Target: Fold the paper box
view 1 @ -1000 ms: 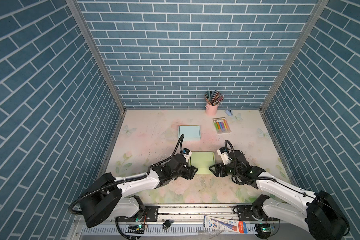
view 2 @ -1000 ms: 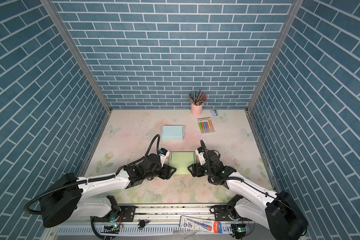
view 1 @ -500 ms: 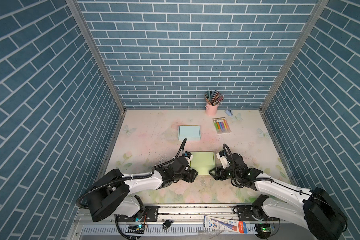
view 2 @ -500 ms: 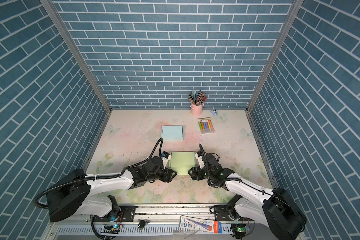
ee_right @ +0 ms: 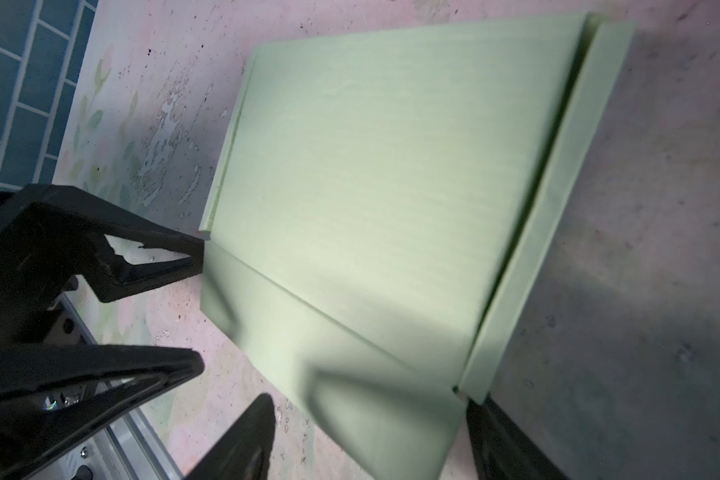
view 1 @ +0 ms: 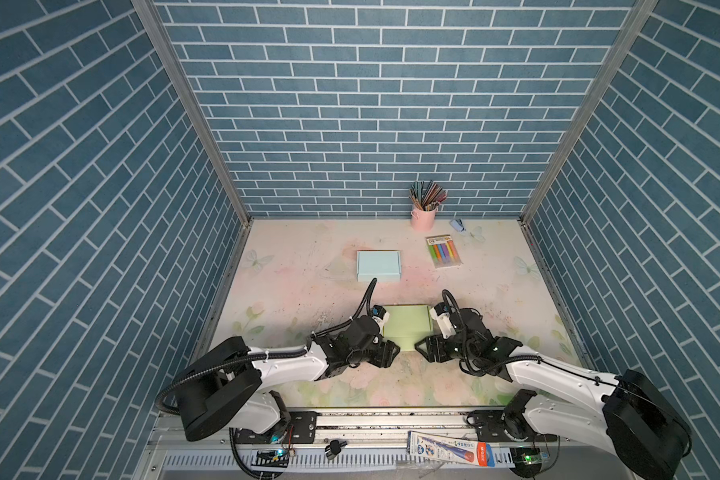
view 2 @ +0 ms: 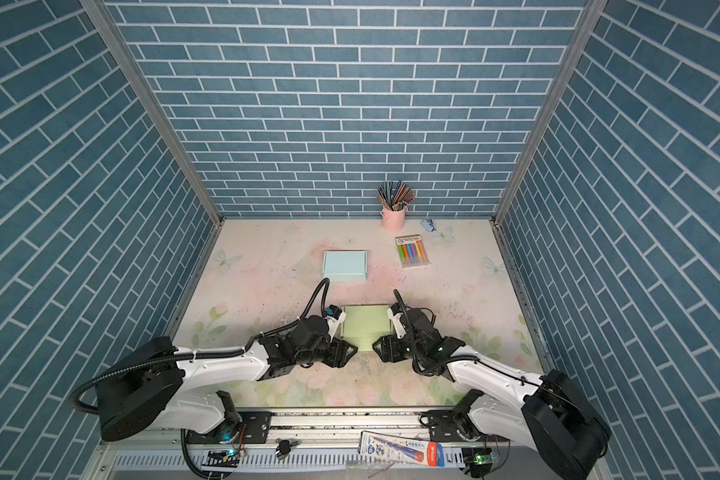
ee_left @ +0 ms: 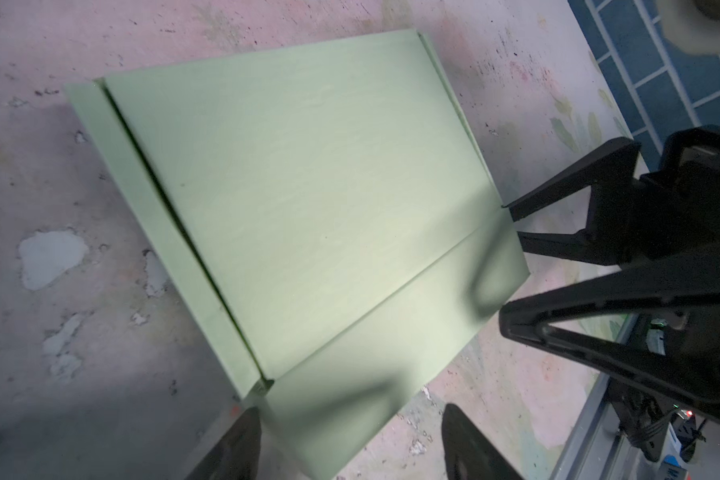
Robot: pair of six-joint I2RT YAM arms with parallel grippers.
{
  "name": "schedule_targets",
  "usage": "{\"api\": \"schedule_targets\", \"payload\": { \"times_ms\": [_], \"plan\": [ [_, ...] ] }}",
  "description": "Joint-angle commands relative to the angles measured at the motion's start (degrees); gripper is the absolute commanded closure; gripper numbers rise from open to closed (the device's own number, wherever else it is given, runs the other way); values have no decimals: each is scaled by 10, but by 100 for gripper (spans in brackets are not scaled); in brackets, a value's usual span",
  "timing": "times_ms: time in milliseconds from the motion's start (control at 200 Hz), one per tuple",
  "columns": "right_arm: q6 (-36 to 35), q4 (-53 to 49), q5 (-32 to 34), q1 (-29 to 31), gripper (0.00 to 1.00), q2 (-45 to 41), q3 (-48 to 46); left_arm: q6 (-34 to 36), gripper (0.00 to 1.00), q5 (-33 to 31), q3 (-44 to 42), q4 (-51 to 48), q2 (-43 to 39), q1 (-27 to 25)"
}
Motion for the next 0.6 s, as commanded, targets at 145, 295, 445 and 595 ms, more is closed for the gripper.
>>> {"api": "schedule_targets", "payload": {
  "times_ms": [145,295,445,595],
  "plan": [
    [13,7,14,7,27,2,6,-8,32,-6,1,16,5,-6],
    [7,2,37,10,28,10,4,-8,33,-10,0,23,20,-6],
    [1,2,44,10,31,15,3,-8,38,-12,-3,30,24,-3],
    [-3,4,53,10,31,20,4,-6,39,-11,-3,31,25,-2]
  ]
}}
